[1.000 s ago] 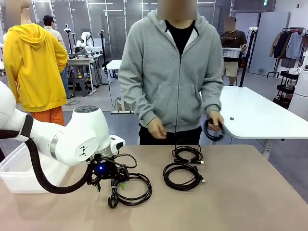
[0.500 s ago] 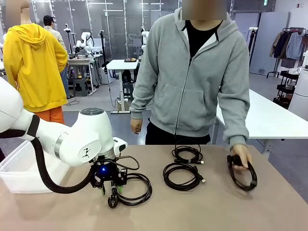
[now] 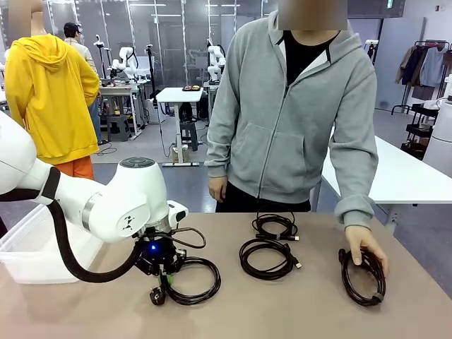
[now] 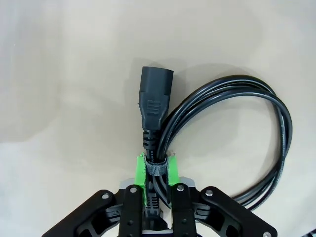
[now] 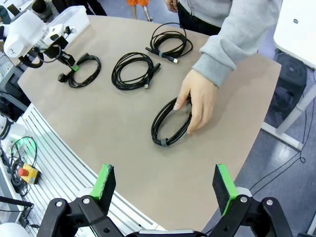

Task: Organize and store the cables.
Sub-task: Place the Power Cable into the Organizing box.

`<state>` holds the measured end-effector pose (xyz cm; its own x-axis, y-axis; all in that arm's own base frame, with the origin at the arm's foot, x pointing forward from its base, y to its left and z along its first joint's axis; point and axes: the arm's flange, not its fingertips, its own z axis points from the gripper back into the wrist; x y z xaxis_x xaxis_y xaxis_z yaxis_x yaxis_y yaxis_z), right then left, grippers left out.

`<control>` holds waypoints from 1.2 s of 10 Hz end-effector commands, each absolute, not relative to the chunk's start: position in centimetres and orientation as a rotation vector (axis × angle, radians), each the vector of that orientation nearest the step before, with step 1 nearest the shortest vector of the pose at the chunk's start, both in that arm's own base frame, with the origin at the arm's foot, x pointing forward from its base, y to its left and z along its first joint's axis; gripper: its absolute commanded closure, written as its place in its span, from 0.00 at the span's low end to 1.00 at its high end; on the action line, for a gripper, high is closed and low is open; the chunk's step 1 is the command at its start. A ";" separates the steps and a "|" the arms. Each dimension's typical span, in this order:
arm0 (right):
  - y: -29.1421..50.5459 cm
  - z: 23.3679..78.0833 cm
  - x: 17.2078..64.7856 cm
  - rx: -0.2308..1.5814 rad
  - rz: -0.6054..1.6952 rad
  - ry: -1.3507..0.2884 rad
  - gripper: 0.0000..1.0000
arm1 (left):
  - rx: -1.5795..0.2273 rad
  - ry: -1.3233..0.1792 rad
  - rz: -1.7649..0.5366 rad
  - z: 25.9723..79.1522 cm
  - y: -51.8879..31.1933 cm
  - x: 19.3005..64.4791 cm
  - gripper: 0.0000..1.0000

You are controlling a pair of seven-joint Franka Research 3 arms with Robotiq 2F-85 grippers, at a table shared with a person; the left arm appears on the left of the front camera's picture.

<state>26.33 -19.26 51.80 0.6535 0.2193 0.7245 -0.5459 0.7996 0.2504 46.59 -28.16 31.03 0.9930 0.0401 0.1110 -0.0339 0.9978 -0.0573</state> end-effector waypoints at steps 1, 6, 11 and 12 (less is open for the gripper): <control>-19.3 51.8 26.3 0.481 0.471 -0.747 0.00 | -0.037 -0.097 0.062 30.9 -28.2 46.7 1.00; -19.3 51.8 26.3 0.481 0.471 -0.747 0.00 | -0.021 -0.158 -0.027 38.8 -28.4 45.5 1.00; -19.3 51.8 26.3 0.481 0.471 -0.747 0.00 | -0.036 -0.222 -0.061 42.1 -29.3 44.0 1.00; -19.3 51.8 26.3 0.481 0.471 -0.747 0.00 | -0.044 -0.228 -0.026 42.9 -28.9 44.0 1.00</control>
